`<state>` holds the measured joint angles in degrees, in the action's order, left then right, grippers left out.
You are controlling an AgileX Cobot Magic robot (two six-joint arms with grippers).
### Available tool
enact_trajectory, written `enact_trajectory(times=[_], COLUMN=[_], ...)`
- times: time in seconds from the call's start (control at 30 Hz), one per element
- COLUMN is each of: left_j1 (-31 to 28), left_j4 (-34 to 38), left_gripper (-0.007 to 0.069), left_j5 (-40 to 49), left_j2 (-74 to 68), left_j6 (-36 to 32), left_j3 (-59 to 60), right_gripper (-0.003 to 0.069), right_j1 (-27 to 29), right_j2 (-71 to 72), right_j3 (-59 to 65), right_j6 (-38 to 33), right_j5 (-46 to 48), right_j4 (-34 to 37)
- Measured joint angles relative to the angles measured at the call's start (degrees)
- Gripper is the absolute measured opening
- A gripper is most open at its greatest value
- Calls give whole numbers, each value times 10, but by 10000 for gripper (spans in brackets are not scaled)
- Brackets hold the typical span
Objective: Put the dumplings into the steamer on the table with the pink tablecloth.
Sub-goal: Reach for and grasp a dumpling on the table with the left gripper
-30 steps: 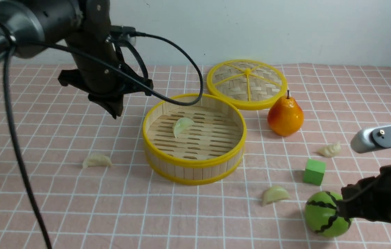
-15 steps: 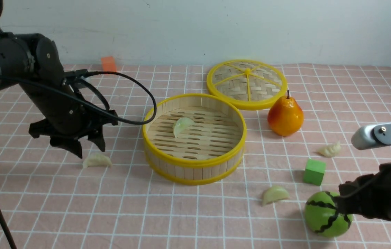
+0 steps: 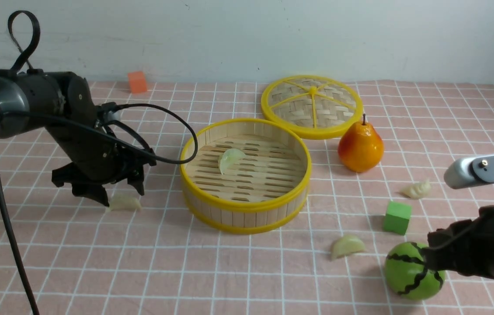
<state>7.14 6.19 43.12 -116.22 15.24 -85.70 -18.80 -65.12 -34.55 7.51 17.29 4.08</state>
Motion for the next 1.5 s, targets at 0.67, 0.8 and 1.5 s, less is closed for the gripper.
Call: enact_trajectory(times=[0.67,0.8,1.5], left_j1=[0,0,0], left_j4=[91,87,47], left_gripper=[413,412,134], left_j5=[-9,-5,-30], left_j2=[54,30,-24], left_j6=[-108,-92,-67], left_j3=[1,1,-1], right_gripper=[109,114,123], right_j1=[0,0,0], right_j2=[0,0,-5], right_j3=[0,0,0], right_j6=[0,0,0], right_j5=[-4,-7,-11], right_j4=[18,18,18])
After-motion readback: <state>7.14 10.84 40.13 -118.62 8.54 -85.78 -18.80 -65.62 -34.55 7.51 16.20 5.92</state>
